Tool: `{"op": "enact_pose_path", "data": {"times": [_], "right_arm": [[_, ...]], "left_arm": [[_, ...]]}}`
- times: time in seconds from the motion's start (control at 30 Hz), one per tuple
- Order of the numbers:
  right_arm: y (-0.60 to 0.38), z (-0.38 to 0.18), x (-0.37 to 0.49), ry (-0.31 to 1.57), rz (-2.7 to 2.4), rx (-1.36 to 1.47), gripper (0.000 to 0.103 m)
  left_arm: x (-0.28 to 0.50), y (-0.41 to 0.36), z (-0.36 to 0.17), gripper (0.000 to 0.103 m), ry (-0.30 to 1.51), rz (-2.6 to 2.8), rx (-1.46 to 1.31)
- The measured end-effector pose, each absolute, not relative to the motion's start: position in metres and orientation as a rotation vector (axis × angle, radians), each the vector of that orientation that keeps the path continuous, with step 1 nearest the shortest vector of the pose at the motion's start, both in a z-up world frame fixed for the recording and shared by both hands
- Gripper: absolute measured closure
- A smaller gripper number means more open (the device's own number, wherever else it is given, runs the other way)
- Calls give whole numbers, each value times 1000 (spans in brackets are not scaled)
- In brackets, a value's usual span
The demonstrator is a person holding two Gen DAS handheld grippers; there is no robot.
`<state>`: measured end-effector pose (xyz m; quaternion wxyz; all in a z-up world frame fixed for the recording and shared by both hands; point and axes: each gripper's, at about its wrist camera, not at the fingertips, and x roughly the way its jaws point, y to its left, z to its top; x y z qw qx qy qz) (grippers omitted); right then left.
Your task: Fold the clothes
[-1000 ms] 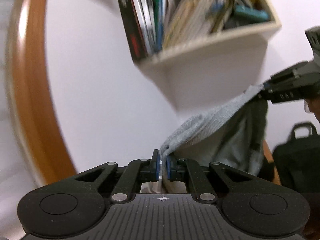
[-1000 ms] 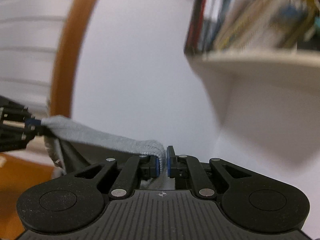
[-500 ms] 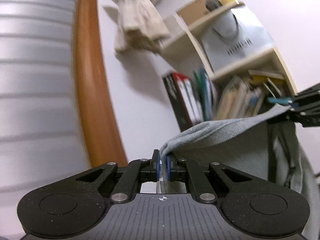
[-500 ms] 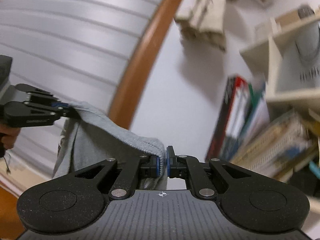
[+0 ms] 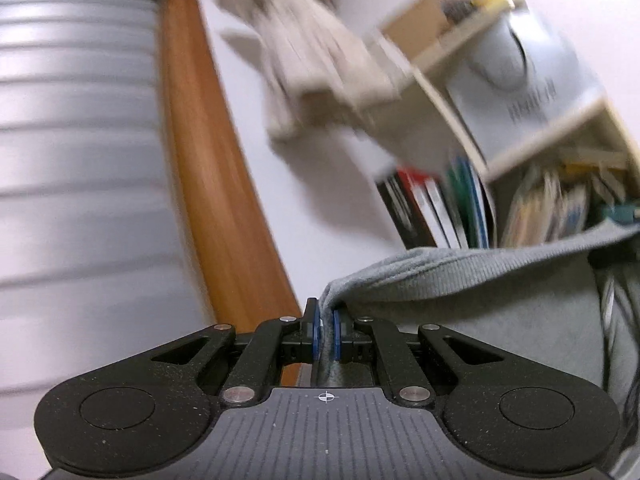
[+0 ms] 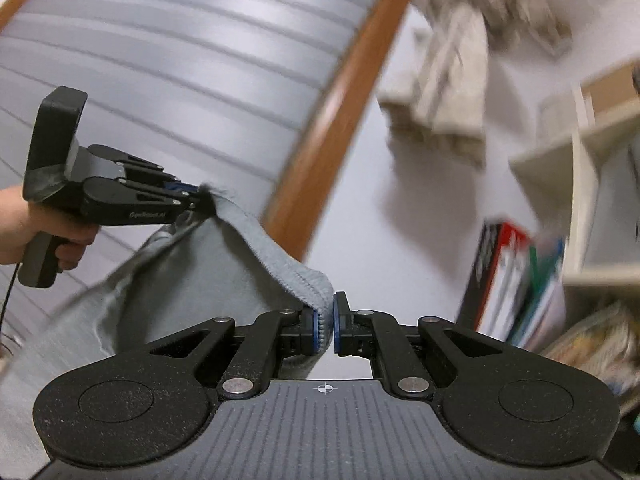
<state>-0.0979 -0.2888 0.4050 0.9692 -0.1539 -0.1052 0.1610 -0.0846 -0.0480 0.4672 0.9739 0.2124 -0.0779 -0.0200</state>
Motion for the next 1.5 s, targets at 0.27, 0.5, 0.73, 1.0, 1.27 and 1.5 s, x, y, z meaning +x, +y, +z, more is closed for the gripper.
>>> {"op": "enact_pose_path", "data": {"times": [0.27, 0.5, 0.73, 1.0, 1.27, 1.5], "right_arm": [[-353, 260, 32, 152, 208, -272, 96], [-415, 108, 132, 539, 53, -205, 79], [-440, 74, 150, 577, 104, -62, 54], [-374, 40, 163, 622, 417, -16, 55], [-308, 7, 216, 762, 449, -114, 57], [-313, 47, 233, 602, 410, -102, 99]], "left_arm": [[95, -98, 293, 95, 198, -207, 452], [172, -149, 157, 24, 516, -319, 524], [179, -128, 111, 16, 633, -343, 510], [131, -90, 101, 13, 618, -331, 475], [85, -46, 85, 14, 642, -303, 444], [79, -22, 73, 48, 669, -276, 467]]}}
